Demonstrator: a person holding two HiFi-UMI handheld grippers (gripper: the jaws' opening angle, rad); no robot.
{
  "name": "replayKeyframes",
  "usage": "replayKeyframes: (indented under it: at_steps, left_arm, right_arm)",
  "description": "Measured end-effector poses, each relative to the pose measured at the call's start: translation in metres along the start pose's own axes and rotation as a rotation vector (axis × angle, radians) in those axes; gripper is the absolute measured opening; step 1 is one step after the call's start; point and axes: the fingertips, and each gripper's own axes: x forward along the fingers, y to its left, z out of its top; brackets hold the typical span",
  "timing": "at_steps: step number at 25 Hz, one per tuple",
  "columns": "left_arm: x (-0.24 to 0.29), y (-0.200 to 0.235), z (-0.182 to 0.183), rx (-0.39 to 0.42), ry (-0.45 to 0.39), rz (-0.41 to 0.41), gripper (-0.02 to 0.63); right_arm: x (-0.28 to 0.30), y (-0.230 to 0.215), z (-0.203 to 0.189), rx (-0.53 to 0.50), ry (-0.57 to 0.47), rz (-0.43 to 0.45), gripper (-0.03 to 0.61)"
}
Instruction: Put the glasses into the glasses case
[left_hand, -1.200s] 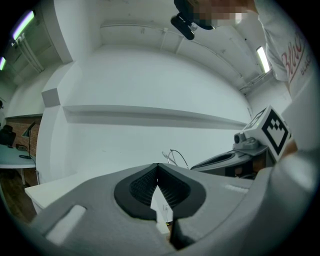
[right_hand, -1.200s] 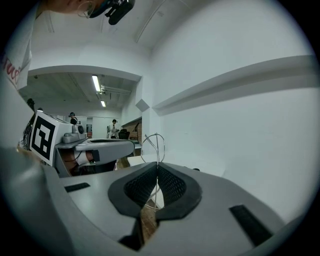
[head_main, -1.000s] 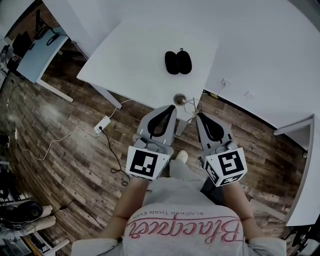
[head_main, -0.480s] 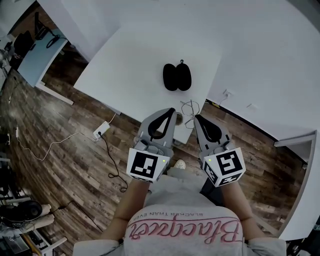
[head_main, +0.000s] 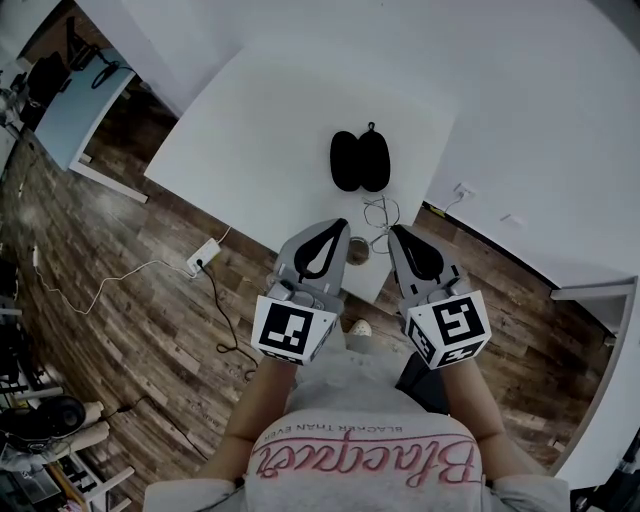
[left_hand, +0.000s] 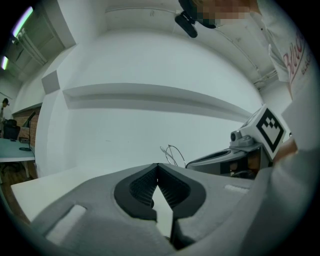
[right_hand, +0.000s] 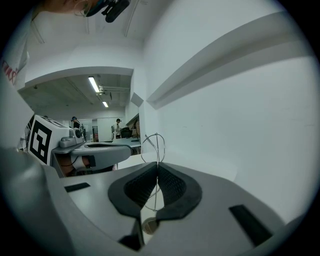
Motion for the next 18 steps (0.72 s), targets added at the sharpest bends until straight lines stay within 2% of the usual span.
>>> replayKeyframes:
  at_steps: [8, 14, 18]
  left_arm:
    - [0.05, 0.033, 0.0, 0.016, 0.002, -0.084, 0.005]
    - [0.088, 0.066, -0.01, 0.011, 0.024, -0.113, 0.005]
    - [0.114, 0.085, -0.026, 0.01, 0.057, -0.139, 0.005]
  right_arm:
    - [0.046, -0.033, 0.007, 0.005, 0.029, -0.084, 0.015]
    - [0.09, -0.063, -0.001, 0.061, 0.104, -0.124, 0.015]
    - [0.124, -0.083, -0.016, 0.113, 0.189, -0.122, 0.015]
